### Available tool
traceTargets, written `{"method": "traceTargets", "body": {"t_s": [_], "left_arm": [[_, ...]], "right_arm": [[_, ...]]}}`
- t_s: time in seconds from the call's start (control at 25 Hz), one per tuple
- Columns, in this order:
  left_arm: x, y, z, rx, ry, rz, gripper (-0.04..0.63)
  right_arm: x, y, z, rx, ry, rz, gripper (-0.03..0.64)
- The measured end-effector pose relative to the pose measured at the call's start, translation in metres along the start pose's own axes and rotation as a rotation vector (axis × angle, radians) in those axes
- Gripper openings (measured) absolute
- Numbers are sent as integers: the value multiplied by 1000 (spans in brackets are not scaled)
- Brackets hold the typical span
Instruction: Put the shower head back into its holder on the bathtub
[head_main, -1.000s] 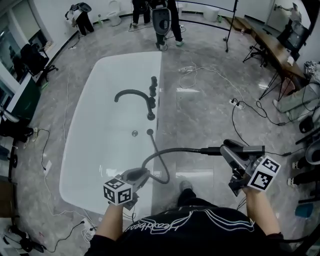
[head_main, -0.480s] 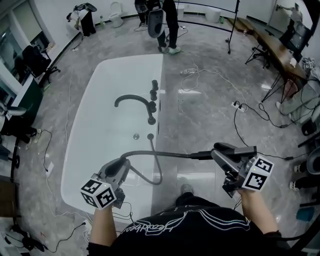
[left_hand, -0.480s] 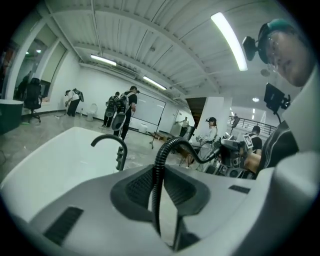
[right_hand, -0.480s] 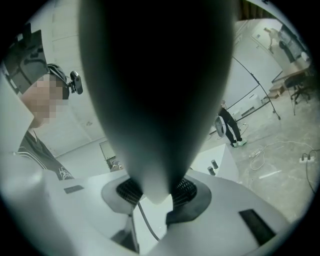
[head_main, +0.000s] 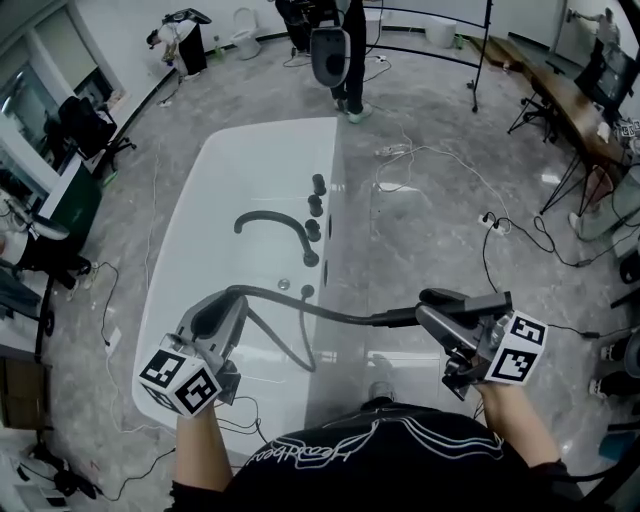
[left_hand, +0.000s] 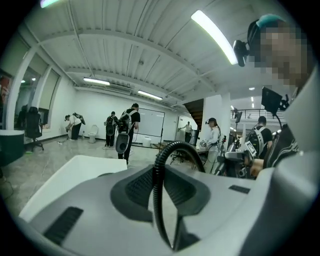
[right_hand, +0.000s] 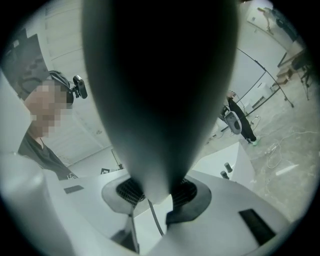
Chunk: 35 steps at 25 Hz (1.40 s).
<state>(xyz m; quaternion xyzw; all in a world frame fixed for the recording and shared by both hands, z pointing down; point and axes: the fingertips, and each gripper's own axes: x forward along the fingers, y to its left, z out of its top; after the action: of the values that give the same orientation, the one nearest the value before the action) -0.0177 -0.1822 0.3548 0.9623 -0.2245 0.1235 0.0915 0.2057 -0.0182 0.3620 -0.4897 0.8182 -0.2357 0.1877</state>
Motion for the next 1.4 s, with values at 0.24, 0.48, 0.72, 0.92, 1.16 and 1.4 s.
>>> {"method": "traceTargets", "body": {"t_s": [0.24, 0.48, 0.72, 0.92, 1.16, 1.4], "left_arm": [[15, 6, 59, 107, -51, 76, 61], [25, 21, 109, 196, -104, 180, 61], [19, 31, 139, 244, -136, 255, 61], [21, 49, 144, 236, -150, 283, 61], [34, 74, 168, 260, -176, 284, 61], [61, 98, 191, 280, -206, 266, 61]], "right_arm": [[12, -1, 42, -40, -26, 78, 130], [32, -3, 74, -52, -29, 172, 130], [53, 2, 91, -71, -17, 264, 130], [72, -6, 96, -78, -27, 282, 130], [101, -17, 111, -83, -46, 276, 130], [126, -34, 129, -95, -77, 263, 130]]}}
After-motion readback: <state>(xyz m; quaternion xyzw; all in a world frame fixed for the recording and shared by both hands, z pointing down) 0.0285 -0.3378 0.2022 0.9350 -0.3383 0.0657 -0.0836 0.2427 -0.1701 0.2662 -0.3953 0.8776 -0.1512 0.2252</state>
